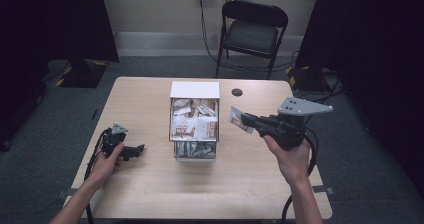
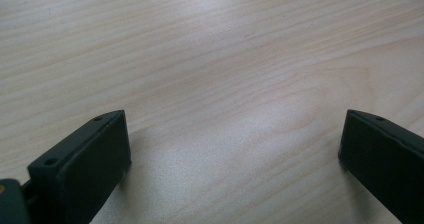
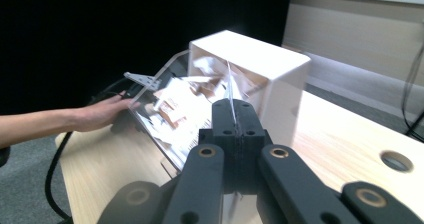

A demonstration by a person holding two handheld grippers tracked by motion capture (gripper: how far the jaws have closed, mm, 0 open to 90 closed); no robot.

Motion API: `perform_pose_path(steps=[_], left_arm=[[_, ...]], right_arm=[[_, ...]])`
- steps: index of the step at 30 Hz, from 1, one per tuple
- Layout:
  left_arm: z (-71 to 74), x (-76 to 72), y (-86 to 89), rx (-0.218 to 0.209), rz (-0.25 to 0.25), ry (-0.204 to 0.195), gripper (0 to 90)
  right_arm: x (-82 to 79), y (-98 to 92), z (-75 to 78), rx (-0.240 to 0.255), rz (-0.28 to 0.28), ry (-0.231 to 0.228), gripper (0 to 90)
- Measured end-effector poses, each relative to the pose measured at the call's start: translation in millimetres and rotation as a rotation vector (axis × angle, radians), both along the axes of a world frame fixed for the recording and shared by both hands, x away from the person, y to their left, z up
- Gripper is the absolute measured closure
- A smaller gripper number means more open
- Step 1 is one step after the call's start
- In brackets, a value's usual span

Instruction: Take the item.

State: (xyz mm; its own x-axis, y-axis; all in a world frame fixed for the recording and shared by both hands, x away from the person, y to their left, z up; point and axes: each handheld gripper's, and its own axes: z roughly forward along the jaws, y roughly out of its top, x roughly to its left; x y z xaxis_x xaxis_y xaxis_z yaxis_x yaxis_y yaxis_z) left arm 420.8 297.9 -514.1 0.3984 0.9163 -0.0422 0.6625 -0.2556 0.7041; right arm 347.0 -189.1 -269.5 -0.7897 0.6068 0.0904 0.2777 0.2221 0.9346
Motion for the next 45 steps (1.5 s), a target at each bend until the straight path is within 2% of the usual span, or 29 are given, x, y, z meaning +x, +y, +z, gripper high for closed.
perform_pose_path(steps=[4,7,12,15,19,34,45], left_arm=[[0.2,0.0,0.3,0.004,-0.003,0.002,0.0],[0.2,0.0,0.3,0.004,-0.003,0.002,0.0],[0.1,0.0,0.3,0.003,-0.003,0.002,0.0],[0.1,0.0,0.3,0.003,-0.003,0.002,0.0],[0.0,0.0,0.1,0.001,0.000,0.000,0.0],[0.1,0.0,0.2,0.003,-0.002,0.001,0.0],[0.0,-0.1,-0.1,0.000,0.001,0.000,0.0]], right_arm=[[-2.3,-13.0,-0.6,-0.006,-0.037,-0.003,90.0],[-3.6,-19.9,-7.0,-0.008,-0.056,0.002,90.0],[1.6,-27.6,-29.7,-0.023,-0.090,0.044,90.0],[7.4,-29.6,-43.5,-0.050,-0.109,0.073,90.0],[13.7,-34.0,-59.5,-0.051,-0.126,0.110,90.0],[30.6,-39.5,-100.2,-0.074,-0.171,0.191,90.0],[46.6,-33.0,-139.1,-0.110,-0.184,0.262,90.0]])
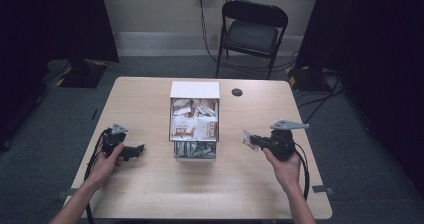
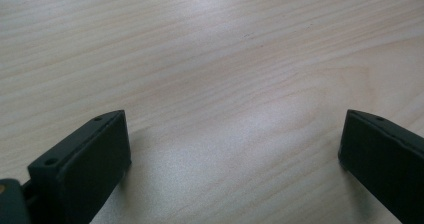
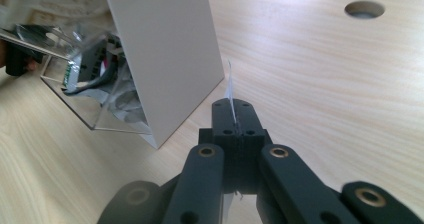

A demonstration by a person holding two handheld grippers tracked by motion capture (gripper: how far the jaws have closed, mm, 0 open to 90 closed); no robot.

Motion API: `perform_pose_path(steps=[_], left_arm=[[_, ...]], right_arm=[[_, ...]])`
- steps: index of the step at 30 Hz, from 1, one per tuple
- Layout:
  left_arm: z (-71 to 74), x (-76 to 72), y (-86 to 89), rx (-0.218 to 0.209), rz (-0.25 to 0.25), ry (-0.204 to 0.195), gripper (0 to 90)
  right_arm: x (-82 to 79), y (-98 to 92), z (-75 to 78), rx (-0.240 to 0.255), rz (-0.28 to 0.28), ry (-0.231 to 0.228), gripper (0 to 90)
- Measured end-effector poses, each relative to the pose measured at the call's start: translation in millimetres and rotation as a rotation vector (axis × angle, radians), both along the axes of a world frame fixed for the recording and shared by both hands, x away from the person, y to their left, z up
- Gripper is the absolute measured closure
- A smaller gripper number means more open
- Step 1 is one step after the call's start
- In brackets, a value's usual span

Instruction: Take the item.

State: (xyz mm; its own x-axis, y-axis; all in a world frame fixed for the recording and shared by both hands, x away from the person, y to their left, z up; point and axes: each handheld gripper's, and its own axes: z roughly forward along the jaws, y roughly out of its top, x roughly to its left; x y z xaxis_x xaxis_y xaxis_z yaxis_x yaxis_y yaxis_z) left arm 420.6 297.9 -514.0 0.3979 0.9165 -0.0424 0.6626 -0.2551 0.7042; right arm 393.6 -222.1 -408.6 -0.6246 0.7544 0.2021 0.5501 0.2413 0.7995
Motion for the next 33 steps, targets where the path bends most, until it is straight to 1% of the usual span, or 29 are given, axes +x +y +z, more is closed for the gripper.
perform_pose_path(steps=[1,5,8,10,12,15,17,20,21,25,26,28,33], left_arm=[[0.0,0.0,0.1,0.001,0.000,0.000,0.0],[0.0,0.0,0.0,0.000,0.000,0.000,0.0],[0.2,0.0,0.3,0.003,-0.003,0.002,0.0],[0.0,0.1,0.1,0.000,-0.001,0.000,0.0],[0.0,0.0,0.1,0.001,-0.001,0.000,0.0],[0.1,0.1,0.3,0.003,-0.004,0.002,0.0],[0.2,0.1,0.4,0.004,-0.004,0.001,0.0],[0.0,0.1,0.1,0.000,-0.001,0.000,0.0],[0.0,0.0,0.1,0.001,-0.001,0.000,0.0],[0.0,0.0,0.0,0.001,-0.001,0.000,0.0],[0.2,-0.1,0.3,0.004,-0.005,0.002,0.0],[0.2,-0.1,0.4,0.006,-0.005,0.001,0.0],[0.2,-0.1,0.4,0.006,-0.006,0.001,0.0]], right_arm=[[2.1,1.3,-5.1,0.001,0.002,0.009,90.0],[7.8,8.6,-18.4,-0.031,0.010,0.029,90.0],[11.8,13.8,-23.5,-0.040,0.019,0.030,90.0],[15.3,17.2,-27.2,-0.055,0.023,0.027,90.0],[20.7,22.1,-32.5,-0.084,0.039,0.039,90.0],[27.8,28.4,-37.9,-0.100,0.049,0.052,90.0],[33.2,33.7,-44.5,-0.087,0.050,0.065,90.0],[37.7,39.8,-56.6,-0.087,0.051,0.079,90.0],[38.9,40.4,-59.7,-0.075,0.050,0.089,90.0],[42.3,41.8,-69.2,-0.072,0.037,0.116,90.0],[43.1,41.4,-70.8,-0.074,0.035,0.116,90.0],[44.9,38.9,-72.4,-0.056,0.027,0.122,90.0],[46.9,36.3,-79.0,-0.081,0.002,0.125,89.3]])
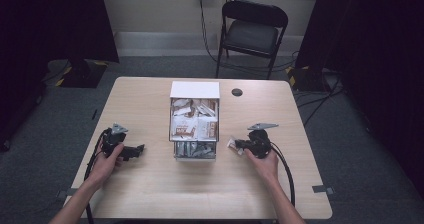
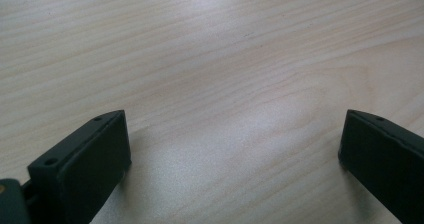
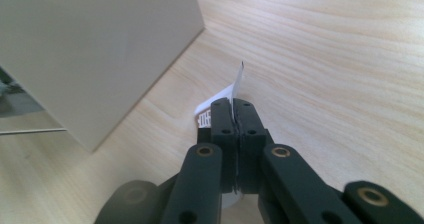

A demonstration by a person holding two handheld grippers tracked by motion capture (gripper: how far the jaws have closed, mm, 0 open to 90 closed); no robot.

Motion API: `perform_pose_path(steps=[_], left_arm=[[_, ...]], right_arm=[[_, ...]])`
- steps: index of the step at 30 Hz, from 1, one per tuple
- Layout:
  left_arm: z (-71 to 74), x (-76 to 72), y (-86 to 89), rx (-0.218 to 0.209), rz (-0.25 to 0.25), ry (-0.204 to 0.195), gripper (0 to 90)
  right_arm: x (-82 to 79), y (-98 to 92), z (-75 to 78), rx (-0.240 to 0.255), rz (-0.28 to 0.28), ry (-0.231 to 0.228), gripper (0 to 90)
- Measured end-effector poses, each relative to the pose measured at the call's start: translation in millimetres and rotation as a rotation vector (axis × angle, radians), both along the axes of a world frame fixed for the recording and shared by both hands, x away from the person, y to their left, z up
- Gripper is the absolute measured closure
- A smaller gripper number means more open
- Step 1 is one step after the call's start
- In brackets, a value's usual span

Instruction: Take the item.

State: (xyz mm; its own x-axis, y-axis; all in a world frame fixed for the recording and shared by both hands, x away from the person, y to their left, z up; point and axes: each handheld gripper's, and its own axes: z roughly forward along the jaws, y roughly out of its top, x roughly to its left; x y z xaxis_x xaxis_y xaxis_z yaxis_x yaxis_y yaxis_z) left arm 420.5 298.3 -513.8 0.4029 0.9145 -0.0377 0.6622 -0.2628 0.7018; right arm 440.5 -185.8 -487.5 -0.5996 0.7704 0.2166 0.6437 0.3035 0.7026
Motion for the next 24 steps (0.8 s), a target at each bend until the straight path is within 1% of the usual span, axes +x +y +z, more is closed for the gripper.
perform_pose_path(steps=[1,4,7,11,15,18,22,24], left_arm=[[0.0,0.0,0.0,0.000,0.000,0.000,0.0],[0.0,0.0,0.0,0.000,0.000,0.000,0.0],[0.0,0.0,0.0,0.000,0.000,0.000,0.0],[0.0,0.0,0.0,0.000,0.000,0.000,0.0],[0.0,0.0,0.0,0.000,0.000,0.000,0.0],[0.0,0.0,0.0,0.000,0.000,0.000,0.0],[0.0,0.0,0.0,0.000,0.000,0.000,0.0],[0.0,0.0,0.0,0.000,0.000,0.000,0.0]], right_arm=[[0.2,-0.1,-0.8,-0.007,-0.006,0.003,87.3],[0.5,0.0,-1.6,-0.034,-0.034,-0.013,76.5],[1.0,-0.6,-1.4,-0.038,-0.058,-0.017,68.5],[2.7,-1.8,0.3,-0.053,-0.074,-0.031,58.3],[3.2,-7.0,6.0,-0.020,-0.097,-0.049,48.5],[4.1,-9.6,7.5,0.000,-0.112,-0.047,39.9],[5.8,-8.1,5.6,-0.003,-0.105,-0.025,29.3],[7.4,-8.5,6.2,0.007,-0.103,-0.002,20.4]])
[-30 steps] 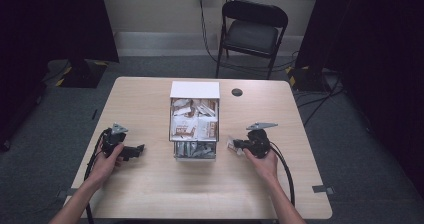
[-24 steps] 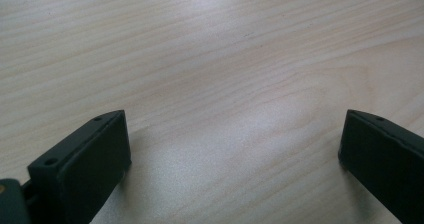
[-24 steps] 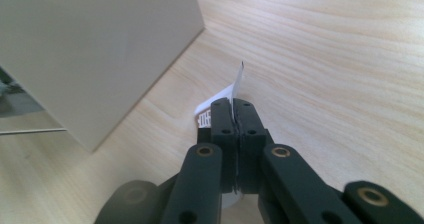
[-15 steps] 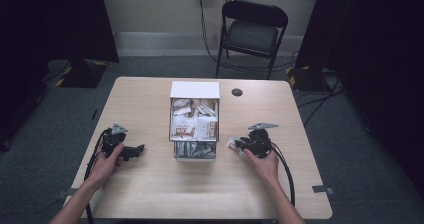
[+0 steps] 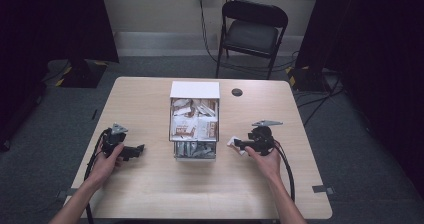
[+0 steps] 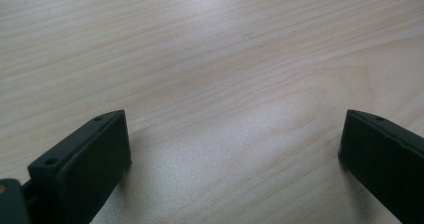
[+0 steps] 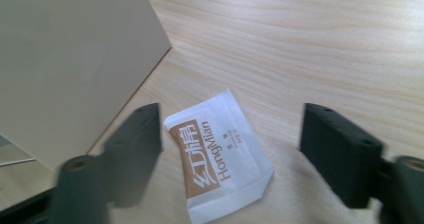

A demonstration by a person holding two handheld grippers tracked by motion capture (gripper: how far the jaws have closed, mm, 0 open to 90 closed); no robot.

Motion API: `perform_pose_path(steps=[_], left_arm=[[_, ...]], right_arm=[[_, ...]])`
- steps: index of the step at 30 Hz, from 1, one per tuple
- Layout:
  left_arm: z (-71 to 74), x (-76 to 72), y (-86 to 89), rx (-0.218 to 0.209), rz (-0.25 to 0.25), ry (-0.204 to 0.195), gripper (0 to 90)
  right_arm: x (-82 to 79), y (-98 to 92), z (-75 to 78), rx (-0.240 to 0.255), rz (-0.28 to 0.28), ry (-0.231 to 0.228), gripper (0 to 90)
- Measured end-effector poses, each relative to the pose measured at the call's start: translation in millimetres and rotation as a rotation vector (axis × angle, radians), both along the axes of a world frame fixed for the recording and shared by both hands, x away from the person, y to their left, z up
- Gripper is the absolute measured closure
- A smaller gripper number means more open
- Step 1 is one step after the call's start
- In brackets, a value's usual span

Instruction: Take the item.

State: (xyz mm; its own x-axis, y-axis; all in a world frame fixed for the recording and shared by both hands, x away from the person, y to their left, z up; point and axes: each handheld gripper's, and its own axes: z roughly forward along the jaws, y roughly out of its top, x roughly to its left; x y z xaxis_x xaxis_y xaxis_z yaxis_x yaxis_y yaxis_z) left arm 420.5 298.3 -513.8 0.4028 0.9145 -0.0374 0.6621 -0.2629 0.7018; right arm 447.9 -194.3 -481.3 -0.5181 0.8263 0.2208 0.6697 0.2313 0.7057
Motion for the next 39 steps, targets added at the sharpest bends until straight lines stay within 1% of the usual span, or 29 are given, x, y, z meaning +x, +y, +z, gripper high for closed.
perform_pose_path(steps=[3,5,6,7,9,10,14,17,18,20,25,28,30,31,33,39], left_arm=[[0.0,0.0,0.0,0.000,0.000,0.000,0.0],[0.0,0.0,0.0,0.000,0.000,0.000,0.0],[0.0,-0.1,0.0,0.000,0.000,0.000,0.0],[0.0,-0.1,0.0,0.000,-0.002,0.000,0.0],[0.0,-0.1,0.1,0.000,-0.002,0.000,0.0],[0.0,-0.1,0.1,0.000,-0.002,0.000,0.0],[0.0,-0.1,0.0,0.000,-0.001,0.000,0.0],[0.0,-0.1,0.1,0.000,-0.002,0.000,0.0],[0.0,-0.1,0.1,0.000,-0.002,0.000,0.0],[0.0,-0.1,0.0,0.000,-0.001,0.000,0.0],[0.0,-0.1,0.1,0.000,-0.002,0.000,0.0],[0.0,-0.1,0.0,0.000,-0.002,0.000,0.0],[0.0,-0.1,0.0,0.000,-0.002,0.000,0.0],[0.0,-0.1,0.1,0.000,-0.002,0.000,0.0],[0.0,-0.1,0.0,0.000,-0.002,0.000,0.0],[0.0,-0.1,0.0,-0.001,-0.001,0.000,0.0]], right_arm=[[0.5,-3.9,8.0,0.025,-0.022,-0.001,14.3],[-1.2,-5.1,14.5,-0.001,-0.035,-0.023,14.6],[-2.3,-6.0,17.2,-0.004,-0.040,-0.028,14.6],[-3.3,-7.6,19.5,0.005,-0.045,-0.032,14.6],[-5.7,-9.9,23.8,0.019,-0.053,-0.034,14.6],[-6.6,-10.6,25.8,0.010,-0.054,-0.038,14.6],[-11.3,-15.0,34.2,-0.015,-0.066,-0.028,14.8],[-17.5,-20.9,42.6,-0.024,-0.082,-0.028,15.1],[-20.0,-23.3,45.5,-0.017,-0.089,-0.022,16.0],[-24.6,-27.9,50.3,-0.016,-0.082,-0.006,15.4],[-39.8,-38.8,59.4,-0.026,-0.109,-0.034,15.4],[-47.2,-45.4,60.5,-0.044,-0.134,-0.041,16.2],[-50.2,-52.3,59.4,-0.042,-0.154,-0.015,19.0],[-51.9,-56.5,58.5,-0.033,-0.168,-0.009,18.4],[-55.6,-64.8,56.3,-0.048,-0.190,-0.011,18.3],[-64.9,-92.0,43.6,-0.070,-0.268,-0.010,17.7]])
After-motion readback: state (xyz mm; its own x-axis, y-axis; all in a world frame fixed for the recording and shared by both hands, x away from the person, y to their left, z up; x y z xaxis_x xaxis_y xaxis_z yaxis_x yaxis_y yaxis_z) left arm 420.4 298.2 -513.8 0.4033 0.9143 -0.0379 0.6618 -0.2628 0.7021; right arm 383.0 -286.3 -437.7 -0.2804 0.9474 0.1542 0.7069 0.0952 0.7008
